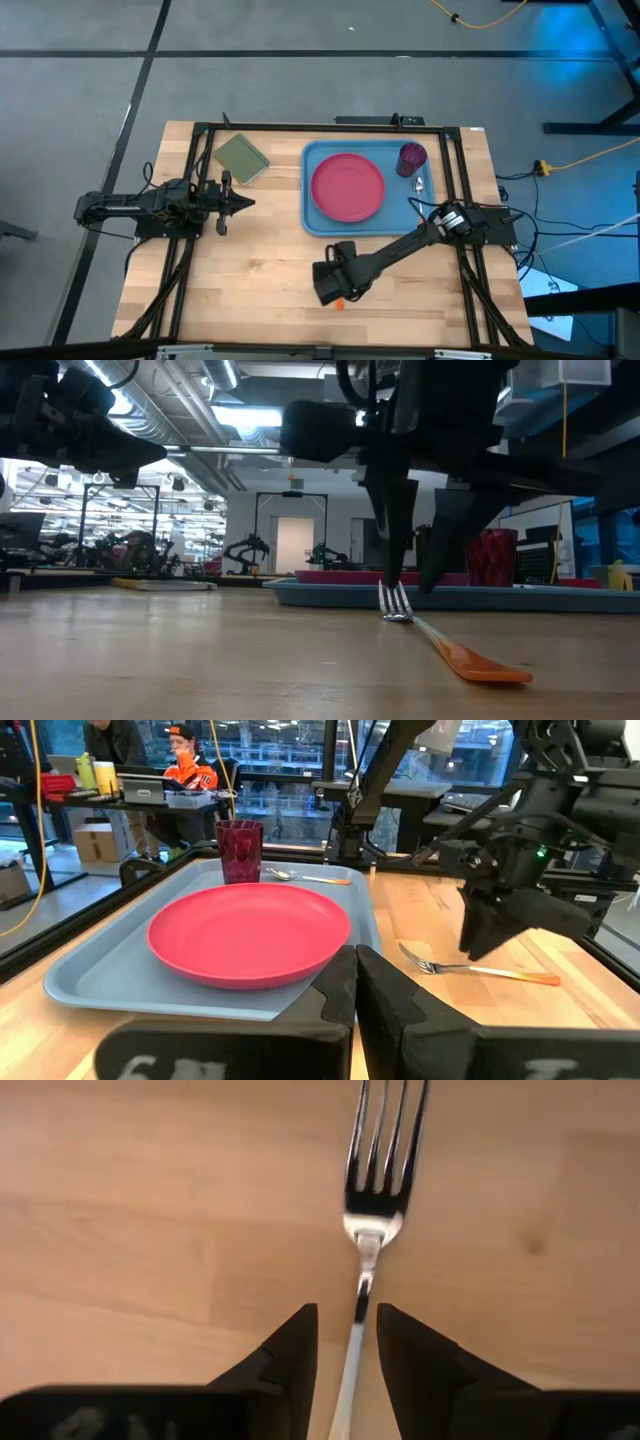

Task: Pick and place plate/cup/fork/spoon on tray
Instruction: Put the orange fork to the right of the pink plate on the blue tray, then return to Home Position

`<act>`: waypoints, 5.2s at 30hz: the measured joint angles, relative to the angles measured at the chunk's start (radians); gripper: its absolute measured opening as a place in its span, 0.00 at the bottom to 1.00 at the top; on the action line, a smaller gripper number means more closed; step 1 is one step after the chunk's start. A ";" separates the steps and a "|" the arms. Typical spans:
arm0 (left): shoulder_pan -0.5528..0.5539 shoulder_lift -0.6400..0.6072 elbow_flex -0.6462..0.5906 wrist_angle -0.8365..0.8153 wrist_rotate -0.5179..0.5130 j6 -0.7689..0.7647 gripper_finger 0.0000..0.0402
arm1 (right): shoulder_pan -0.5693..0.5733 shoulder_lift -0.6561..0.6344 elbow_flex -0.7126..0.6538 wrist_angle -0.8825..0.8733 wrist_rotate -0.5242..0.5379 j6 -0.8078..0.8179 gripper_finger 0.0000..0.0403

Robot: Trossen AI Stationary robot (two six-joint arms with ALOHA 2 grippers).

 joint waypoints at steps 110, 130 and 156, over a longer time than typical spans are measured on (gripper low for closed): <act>0.000 0.000 0.000 0.000 -0.001 0.000 0.00 | -0.589 -0.789 -0.948 0.155 -0.053 -0.495 0.02; 0.000 0.000 0.000 0.000 -0.001 0.000 0.00 | -0.636 -0.789 -1.106 0.353 -0.023 -0.524 0.03; 0.000 0.000 0.000 0.000 -0.001 0.000 0.00 | -0.635 -0.789 -1.055 0.265 -0.015 -0.526 0.11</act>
